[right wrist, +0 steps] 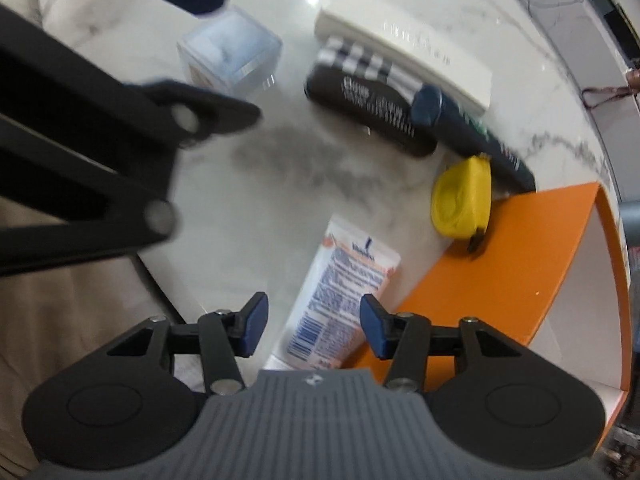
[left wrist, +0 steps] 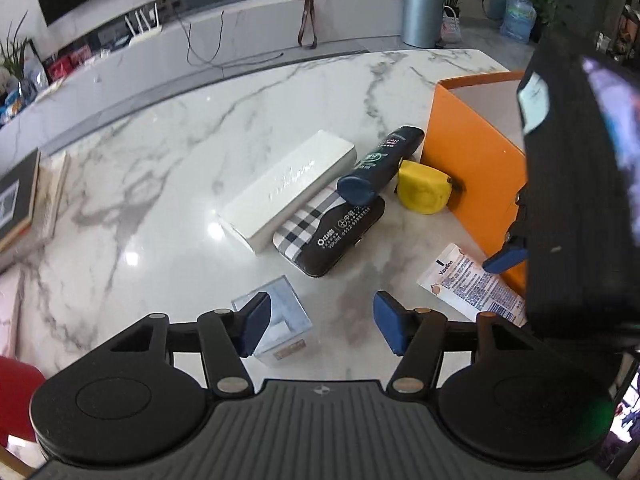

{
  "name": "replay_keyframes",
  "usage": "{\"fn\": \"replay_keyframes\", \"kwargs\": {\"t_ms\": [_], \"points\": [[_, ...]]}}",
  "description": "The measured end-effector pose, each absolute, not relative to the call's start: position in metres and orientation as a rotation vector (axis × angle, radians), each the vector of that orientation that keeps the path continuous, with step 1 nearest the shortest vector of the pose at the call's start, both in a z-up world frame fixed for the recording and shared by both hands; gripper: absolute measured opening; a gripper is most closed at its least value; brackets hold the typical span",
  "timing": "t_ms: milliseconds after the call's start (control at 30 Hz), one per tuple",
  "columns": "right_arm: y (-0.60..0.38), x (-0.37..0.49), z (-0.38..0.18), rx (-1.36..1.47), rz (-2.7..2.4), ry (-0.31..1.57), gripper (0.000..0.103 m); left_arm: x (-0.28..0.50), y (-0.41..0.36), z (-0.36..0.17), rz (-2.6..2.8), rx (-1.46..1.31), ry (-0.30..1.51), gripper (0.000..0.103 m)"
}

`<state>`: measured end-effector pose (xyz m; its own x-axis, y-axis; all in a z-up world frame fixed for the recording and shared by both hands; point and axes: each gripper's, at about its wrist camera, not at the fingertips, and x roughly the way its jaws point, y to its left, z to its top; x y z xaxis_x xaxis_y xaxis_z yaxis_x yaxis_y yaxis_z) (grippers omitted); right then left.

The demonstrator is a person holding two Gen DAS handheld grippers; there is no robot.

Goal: Organize rigid objects
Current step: 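Move the right gripper down over the Vaseline tube while the left moves over the clear cube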

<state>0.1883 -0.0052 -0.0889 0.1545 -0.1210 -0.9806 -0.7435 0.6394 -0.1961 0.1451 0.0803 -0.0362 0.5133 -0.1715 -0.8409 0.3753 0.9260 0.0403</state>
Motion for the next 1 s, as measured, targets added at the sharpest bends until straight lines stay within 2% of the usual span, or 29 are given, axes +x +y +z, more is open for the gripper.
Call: {"fn": "replay_keyframes", "kwargs": {"t_ms": [200,367,500,900,967,1000], "points": [[-0.005,0.194,-0.109,-0.839,0.503,1.49,0.048,0.144,0.084,-0.039,-0.321,0.204,0.994,0.07],[-0.002,0.198,-0.113,-0.833,0.484,1.504,0.05,0.145,0.085,-0.04,-0.32,0.187,1.008,0.067],[-0.001,0.204,-0.112,-0.814,0.486,1.474,0.048,0.147,0.089,-0.043,-0.301,0.16,1.026,0.064],[0.024,0.234,-0.088,-0.671,0.562,1.331,0.045,0.158,0.111,-0.046,-0.215,0.009,1.084,0.064],[0.023,0.24,-0.084,-0.631,0.569,1.342,0.047,0.162,0.113,-0.047,-0.196,-0.013,1.1,0.067],[0.022,0.241,-0.083,-0.616,0.569,1.346,0.052,0.165,0.114,-0.048,-0.19,-0.02,1.105,0.07]]}}
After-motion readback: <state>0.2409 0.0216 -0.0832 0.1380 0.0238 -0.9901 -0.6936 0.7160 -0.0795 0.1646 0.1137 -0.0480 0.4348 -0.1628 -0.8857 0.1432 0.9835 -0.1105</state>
